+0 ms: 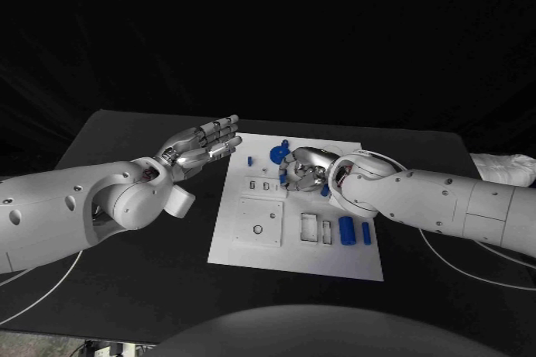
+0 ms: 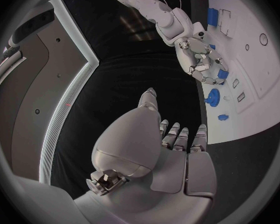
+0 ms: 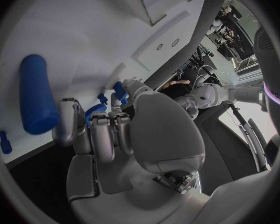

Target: Assemble the parts on the task board

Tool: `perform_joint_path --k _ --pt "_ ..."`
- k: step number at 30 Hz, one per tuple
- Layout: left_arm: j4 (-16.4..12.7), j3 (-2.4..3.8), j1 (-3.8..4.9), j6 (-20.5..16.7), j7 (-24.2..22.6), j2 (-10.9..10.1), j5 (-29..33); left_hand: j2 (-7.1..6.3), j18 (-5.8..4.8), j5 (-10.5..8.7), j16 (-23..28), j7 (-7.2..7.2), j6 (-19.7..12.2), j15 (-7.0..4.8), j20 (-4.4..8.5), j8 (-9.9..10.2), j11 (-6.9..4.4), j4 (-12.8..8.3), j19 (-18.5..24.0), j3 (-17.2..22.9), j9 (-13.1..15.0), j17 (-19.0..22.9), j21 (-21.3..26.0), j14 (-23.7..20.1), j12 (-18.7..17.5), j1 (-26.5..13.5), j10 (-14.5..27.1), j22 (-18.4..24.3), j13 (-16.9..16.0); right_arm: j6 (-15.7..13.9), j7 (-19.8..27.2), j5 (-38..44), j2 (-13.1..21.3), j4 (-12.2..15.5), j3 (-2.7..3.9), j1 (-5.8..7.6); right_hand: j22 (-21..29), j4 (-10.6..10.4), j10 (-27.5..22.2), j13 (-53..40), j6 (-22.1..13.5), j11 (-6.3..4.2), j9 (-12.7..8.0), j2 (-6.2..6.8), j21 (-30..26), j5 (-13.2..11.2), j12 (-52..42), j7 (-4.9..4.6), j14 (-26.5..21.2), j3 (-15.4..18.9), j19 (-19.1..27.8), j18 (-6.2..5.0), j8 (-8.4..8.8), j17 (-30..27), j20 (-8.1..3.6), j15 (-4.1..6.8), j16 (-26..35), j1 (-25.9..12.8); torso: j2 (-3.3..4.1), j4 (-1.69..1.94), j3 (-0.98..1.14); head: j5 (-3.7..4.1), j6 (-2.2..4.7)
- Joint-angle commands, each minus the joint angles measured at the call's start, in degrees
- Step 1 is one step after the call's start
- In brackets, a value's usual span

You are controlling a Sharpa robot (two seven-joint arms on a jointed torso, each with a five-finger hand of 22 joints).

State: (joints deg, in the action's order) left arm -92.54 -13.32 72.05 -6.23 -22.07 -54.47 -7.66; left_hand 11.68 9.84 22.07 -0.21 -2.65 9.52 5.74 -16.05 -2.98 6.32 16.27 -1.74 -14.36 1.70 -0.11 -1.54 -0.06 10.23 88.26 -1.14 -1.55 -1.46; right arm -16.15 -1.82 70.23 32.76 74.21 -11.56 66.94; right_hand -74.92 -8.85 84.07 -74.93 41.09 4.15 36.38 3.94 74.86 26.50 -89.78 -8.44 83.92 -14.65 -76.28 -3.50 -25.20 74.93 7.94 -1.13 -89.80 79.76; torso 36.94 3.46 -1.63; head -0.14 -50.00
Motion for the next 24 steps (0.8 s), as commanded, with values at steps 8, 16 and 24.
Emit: perform_joint_path --k 8,16,24 --pt "-0.2 0.04 -0.05 1.0 -0.4 0.0 -0.3 -0.13 0.51 0.37 0.2 -0.34 0.1 0.29 -0.24 -0.3 -0.21 0.0 -0.2 0.3 -0.1 0.1 -0.3 0.2 0.4 0.6 -0.1 0.6 -0.1 2.6 -0.8 0.9 -0.1 -0.2 -0.05 -0.09 -9.3 0.9 5.9 -15.1 -1.4 0.72 -2.9 0.38 -1.1 -1.7 -0.2 -0.57 6.1 -0.3 0.9 -0.8 3.81 15.1 0.21 -0.7 -0.2 -1.1 -0.04 -0.05 0.0 -0.24 0.0" --pt "-0.2 0.04 -0.05 1.0 -0.3 0.0 -0.3 -0.13 0.51 0.37 0.2 -0.34 0.1 0.29 -0.24 -0.3 -0.21 0.0 -0.2 0.3 -0.1 0.1 -0.3 0.2 0.4 0.6 -0.1 0.6 -0.1 3.2 -1.0 1.2 -0.2 -0.6 -0.06 -0.09 -9.1 1.3 5.9 -15.1 -2.3 0.72 -6.0 0.56 -2.1 -3.1 -0.2 -0.93 6.1 -0.5 1.6 -0.99 7.39 15.1 0.35 -0.77 -0.2 -1.7 -0.02 -0.06 0.02 -0.2 0.0" --pt "-0.2 0.04 -0.06 1.0 -0.3 0.0 -0.3 -0.13 0.51 0.37 0.2 -0.34 0.1 0.29 -0.24 -0.3 -0.21 0.0 -0.2 0.3 -0.1 0.1 -0.3 0.2 0.4 0.6 -0.1 0.6 -0.1 3.6 -0.9 1.6 -0.2 -0.7 -0.06 -0.09 -8.9 1.9 5.9 -15.1 -3.6 0.25 -8.6 0.7 -2.9 -7.5 -0.2 -0.63 6.1 0.1 2.0 -1.15 10.67 15.1 0.15 -0.48 -0.2 -2.2 -0.03 -0.06 0.01 -0.14 0.0"
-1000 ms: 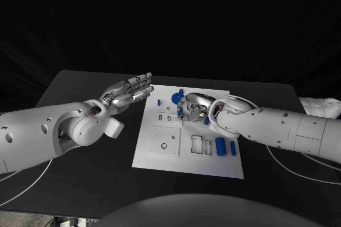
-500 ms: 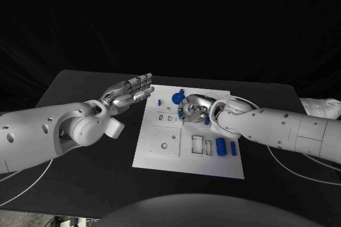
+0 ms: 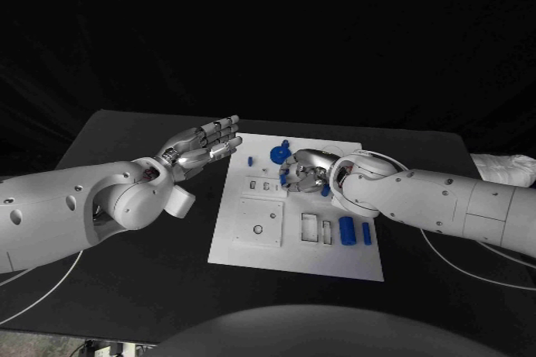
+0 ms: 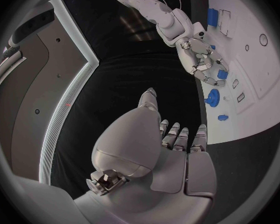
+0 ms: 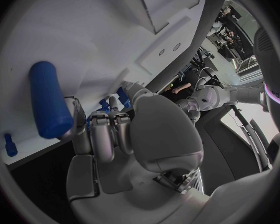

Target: Assemble the parts on the task board

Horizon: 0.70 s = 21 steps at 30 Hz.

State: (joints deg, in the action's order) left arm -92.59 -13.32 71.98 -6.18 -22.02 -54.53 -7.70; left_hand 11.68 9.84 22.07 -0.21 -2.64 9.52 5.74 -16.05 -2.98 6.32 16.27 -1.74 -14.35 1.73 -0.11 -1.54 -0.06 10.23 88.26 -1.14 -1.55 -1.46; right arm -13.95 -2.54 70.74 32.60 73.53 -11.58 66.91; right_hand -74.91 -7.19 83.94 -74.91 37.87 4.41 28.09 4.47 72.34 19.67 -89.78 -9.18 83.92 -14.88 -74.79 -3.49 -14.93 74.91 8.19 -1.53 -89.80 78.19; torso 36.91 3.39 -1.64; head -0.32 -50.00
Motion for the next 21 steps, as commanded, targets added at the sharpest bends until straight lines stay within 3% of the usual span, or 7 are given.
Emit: perform_joint_path --k 1,8,21 --pt "-0.1 0.04 0.01 0.9 -0.3 0.1 -0.3 -0.13 0.51 0.37 0.1 -0.34 0.1 0.29 -0.24 -0.3 -0.22 0.0 -0.2 0.3 -0.1 0.1 -0.3 0.2 0.4 0.6 -0.1 0.6 -0.1 1.4 -0.1 1.2 -0.1 0.0 -0.04 -0.06 -8.9 0.3 6.1 -15.1 -0.4 -0.09 -0.5 0.16 -0.5 -1.6 -0.2 0.2 6.1 0.5 0.5 -1.16 0.68 15.1 -0.15 0.0 -0.2 -0.7 0.0 0.0 0.01 0.03 0.0" --pt "-0.1 0.04 0.01 0.9 -0.3 0.1 -0.3 -0.13 0.51 0.37 0.1 -0.34 0.1 0.29 -0.24 -0.3 -0.22 0.0 -0.2 0.3 -0.1 0.1 -0.3 0.2 0.4 0.6 -0.1 0.6 -0.1 0.5 0.7 1.5 0.0 0.0 -0.04 -0.06 -8.9 0.2 6.1 -15.1 -1.9 -0.64 -2.1 -0.08 -0.8 -7.9 -0.2 0.9 6.1 2.5 0.5 -1.18 2.71 15.1 -0.53 0.41 -0.2 -1.7 0.0 0.01 0.01 -0.01 0.0" --pt "0.0 0.04 0.0 1.0 -0.3 0.1 -0.3 -0.16 0.5 0.37 0.1 -0.46 0.1 0.29 -0.25 -0.4 -0.16 0.0 -0.2 0.3 -0.1 0.1 -0.4 0.2 0.3 0.7 -0.1 0.6 -0.1 -2.4 3.1 1.1 0.3 0.3 -0.03 -0.05 -8.9 0.0 6.1 -15.1 -1.5 -2.79 -3.5 -0.38 -1.2 -11.3 -0.2 3.84 6.1 4.5 0.4 -1.25 3.54 15.1 -1.92 2.07 -0.2 -2.1 0.01 0.02 0.02 0.04 0.0"
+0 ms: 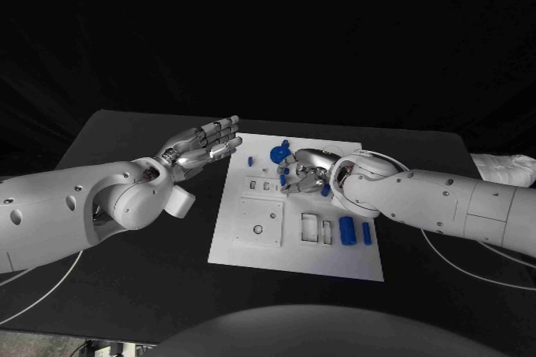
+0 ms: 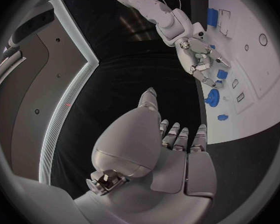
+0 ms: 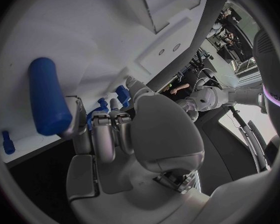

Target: Assemble the parts on the task board

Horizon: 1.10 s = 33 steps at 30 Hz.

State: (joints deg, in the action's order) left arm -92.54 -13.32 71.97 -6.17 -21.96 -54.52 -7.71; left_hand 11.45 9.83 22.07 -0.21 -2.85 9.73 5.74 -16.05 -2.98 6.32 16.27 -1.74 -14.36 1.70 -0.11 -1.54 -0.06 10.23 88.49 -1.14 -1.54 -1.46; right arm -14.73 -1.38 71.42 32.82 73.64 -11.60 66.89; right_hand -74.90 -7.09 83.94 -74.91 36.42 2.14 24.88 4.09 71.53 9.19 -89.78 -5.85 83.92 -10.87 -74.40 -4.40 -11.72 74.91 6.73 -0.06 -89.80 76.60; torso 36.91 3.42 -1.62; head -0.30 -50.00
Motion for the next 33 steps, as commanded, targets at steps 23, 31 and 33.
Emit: perform_joint_path --k 23,31,33 --pt "-0.4 0.07 0.17 -7.6 -1.3 0.3 -5.6 -0.06 0.19 -5.01 -11.2 -1.66 6.4 3.75 -0.07 -3.7 4.73 0.4 -15.8 -2.3 0.9 -4.3 -11.3 16.4 17.9 -2.4 -9.0 -4.0 -2.8 -9.3 7.4 -1.8 9.6 11.5 0.04 8.11 -8.7 -9.7 6.1 -15.1 -1.5 -0.46 -4.7 4.51 -1.4 -6.4 -0.2 -0.24 6.1 8.0 0.4 -0.32 2.4 15.1 -1.27 0.92 -0.2 -3.5 -0.21 -0.02 0.07 0.04 0.0" --pt "-0.5 0.18 4.05 -16.0 7.2 2.3 -16.0 -0.32 0.53 -8.42 -50.2 -8.29 28.0 0.5 3.21 -15.6 2.1 -1.0 -49.6 -5.3 4.5 -20.4 -34.5 50.8 51.3 -4.1 -40.6 -14.5 -16.6 -10.6 11.1 -5.2 16.3 16.5 -0.03 11.8 -10.5 -9.5 6.1 -15.1 4.7 0.69 -3.2 -3.41 4.4 -6.0 -0.2 -1.46 6.1 10.1 -4.1 0.98 -1.67 15.1 -0.29 -0.1 -0.2 -11.9 -1.05 -0.56 0.44 -0.41 0.0" --pt "-0.3 0.2 5.9 -15.2 14.2 3.3 -20.1 0.25 -0.09 -9.52 -69.7 -6.58 31.9 -2.81 7.67 -18.9 -0.6 0.6 -55.8 -6.7 5.1 -38.6 -44.5 58.7 67.1 -6.5 -54.7 -20.6 -39.6 -11.0 11.7 -6.5 17.9 17.1 -0.09 12.17 -11.4 -9.3 6.1 -15.1 6.4 0.76 -2.1 -6.29 7.4 -1.4 -0.2 -1.48 6.1 10.3 -6.4 1.61 -3.84 15.1 -0.15 -0.12 -0.2 -14.0 -1.25 -0.87 0.54 -0.56 0.0"
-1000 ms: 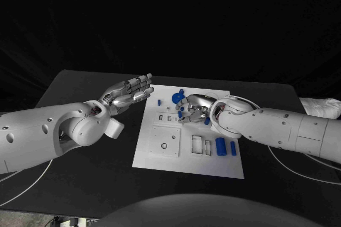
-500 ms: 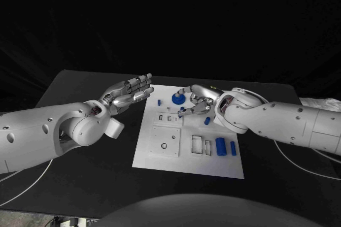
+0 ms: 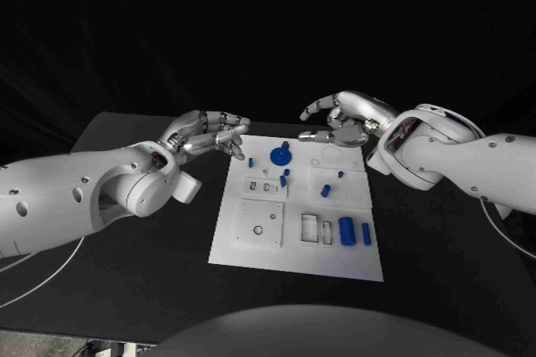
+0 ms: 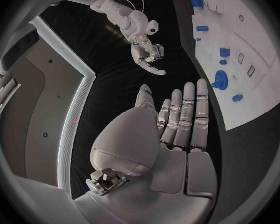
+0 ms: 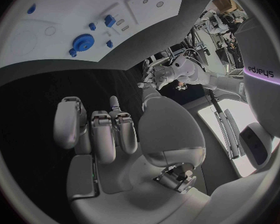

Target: Assemble the parts on the task board

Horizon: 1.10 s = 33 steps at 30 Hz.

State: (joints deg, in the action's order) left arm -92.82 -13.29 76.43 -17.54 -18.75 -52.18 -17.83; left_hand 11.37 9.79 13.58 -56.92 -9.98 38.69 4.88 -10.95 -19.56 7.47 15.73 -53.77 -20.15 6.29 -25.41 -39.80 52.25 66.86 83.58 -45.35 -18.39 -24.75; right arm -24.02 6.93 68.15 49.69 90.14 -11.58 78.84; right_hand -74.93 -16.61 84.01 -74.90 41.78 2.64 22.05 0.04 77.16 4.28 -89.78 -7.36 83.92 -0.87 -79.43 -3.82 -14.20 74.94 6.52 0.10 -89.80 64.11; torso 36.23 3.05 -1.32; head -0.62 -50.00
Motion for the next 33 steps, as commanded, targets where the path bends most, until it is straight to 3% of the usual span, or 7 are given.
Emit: perform_joint_path --k 1,3,6,15,24,28,33 --pt "0.2 0.18 2.46 -2.3 15.4 1.7 -12.3 0.38 -0.61 -2.88 -20.9 0.72 5.5 -2.5 2.62 -4.2 -2.36 1.0 -4.7 -2.0 1.2 -28.2 -10.2 14.8 16.0 -4.0 -21.1 -7.6 -31.8 -1.9 3.7 -3.9 1.8 0.8 -0.16 0.34 -11.7 0.0 6.0 -15.1 1.6 0.14 1.5 -3.24 2.8 7.4 -0.2 0.18 6.1 0.4 -2.2 1.23 -2.58 15.1 0.02 -0.25 -0.2 -2.5 -0.67 -0.63 0.31 -0.33 0.0" --pt "0.7 0.19 4.36 1.8 24.4 3.2 -16.7 0.92 -2.27 -5.23 -29.8 2.23 10.6 -3.22 3.37 -8.1 -3.42 1.0 -10.7 -3.7 2.7 -49.1 -22.4 27.3 21.5 -8.5 -35.7 -23.1 -52.8 -2.1 3.9 -5.2 3.2 1.1 -0.3 0.51 -12.1 -0.2 6.0 -15.1 1.7 0.03 3.4 -4.17 4.3 10.5 -0.2 0.31 6.1 0.6 -3.3 1.54 -4.97 15.1 -0.03 -0.17 -0.2 -3.0 -0.94 -0.9 0.57 -0.54 0.0" --pt "1.5 0.2 6.32 7.8 34.7 5.5 -21.3 1.51 -4.36 -4.17 -33.1 4.8 14.3 -5.36 5.0 -12.5 -5.31 1.0 -17.8 -4.8 5.1 -64.6 -36.6 37.8 23.1 -11.5 -44.6 -42.7 -65.3 -2.0 3.5 -6.5 4.7 1.3 -0.46 0.63 -12.3 -0.2 6.0 -15.1 0.7 -0.04 6.0 -4.8 5.3 13.6 -0.2 0.35 6.1 2.1 -3.8 1.71 -7.91 15.1 -0.09 -0.13 -0.2 -4.6 -1.24 -1.43 0.92 -0.87 0.0" --pt "11.0 0.24 9.94 35.6 53.8 16.7 -27.0 2.87 -8.24 -6.54 -33.1 8.05 22.0 -8.6 8.15 -14.0 -8.99 0.9 -31.2 -6.0 10.4 -64.6 -48.1 37.8 23.1 -23.0 -44.6 -65.0 -65.3 -1.2 2.0 -10.1 7.4 1.3 -0.78 0.76 -12.4 -0.1 6.0 -15.1 -1.3 0.15 9.2 -5.84 5.8 14.3 -0.2 0.16 6.1 4.6 -4.0 1.78 -11.34 15.1 0.01 -0.26 -0.2 -5.3 -2.08 -3.24 1.85 -1.8 0.0" --pt "23.3 0.3 10.39 51.4 58.2 27.9 -28.4 2.89 -8.72 -4.58 -33.1 7.19 21.0 -8.55 8.25 -8.4 -8.57 0.7 -32.9 -5.8 10.2 -64.6 -48.7 37.8 23.1 -24.8 -44.6 -67.1 -65.3 -0.8 1.0 -10.6 8.9 2.7 -0.83 0.91 -12.4 -0.2 6.0 -15.1 -2.0 0.25 10.5 -6.17 5.9 13.5 -0.2 0.08 6.1 6.2 -4.0 1.78 -12.77 15.1 0.11 -0.35 -0.2 -5.9 -1.87 -4.2 2.36 -2.01 0.0" --pt "28.0 0.39 10.33 55.0 59.2 31.7 -28.9 2.8 -8.58 0.32 -33.1 6.74 21.3 -8.18 7.87 -5.4 -8.16 0.3 -32.5 -5.1 9.9 -64.6 -48.5 37.8 23.1 -23.6 -44.6 -66.6 -65.3 -0.1 0.3 -10.6 9.1 2.7 -0.84 1.01 -12.3 -0.1 6.0 -15.1 -2.0 0.27 10.7 -6.3 5.7 13.7 -0.2 0.07 6.1 6.4 -3.8 1.71 -12.97 15.1 0.12 -0.36 -0.2 -5.9 -1.73 -4.36 2.66 -2.3 0.0" --pt "31.6 0.41 10.03 57.4 59.8 34.3 -29.3 2.75 -8.31 0.39 -33.1 6.19 20.7 -7.81 7.53 -2.7 -7.72 0.5 -31.6 -4.8 9.7 -64.6 -47.9 37.8 23.1 -23.1 -44.6 -65.4 -65.3 0.8 -0.2 -10.7 8.7 2.2 -0.86 1.04 -12.2 0.0 6.0 -15.1 -2.2 0.33 11.1 -6.05 5.4 13.7 -0.2 0.05 6.1 6.8 -3.4 1.62 -13.54 15.1 0.18 -0.42 -0.2 -4.9 -1.95 -4.31 2.62 -2.64 0.0"
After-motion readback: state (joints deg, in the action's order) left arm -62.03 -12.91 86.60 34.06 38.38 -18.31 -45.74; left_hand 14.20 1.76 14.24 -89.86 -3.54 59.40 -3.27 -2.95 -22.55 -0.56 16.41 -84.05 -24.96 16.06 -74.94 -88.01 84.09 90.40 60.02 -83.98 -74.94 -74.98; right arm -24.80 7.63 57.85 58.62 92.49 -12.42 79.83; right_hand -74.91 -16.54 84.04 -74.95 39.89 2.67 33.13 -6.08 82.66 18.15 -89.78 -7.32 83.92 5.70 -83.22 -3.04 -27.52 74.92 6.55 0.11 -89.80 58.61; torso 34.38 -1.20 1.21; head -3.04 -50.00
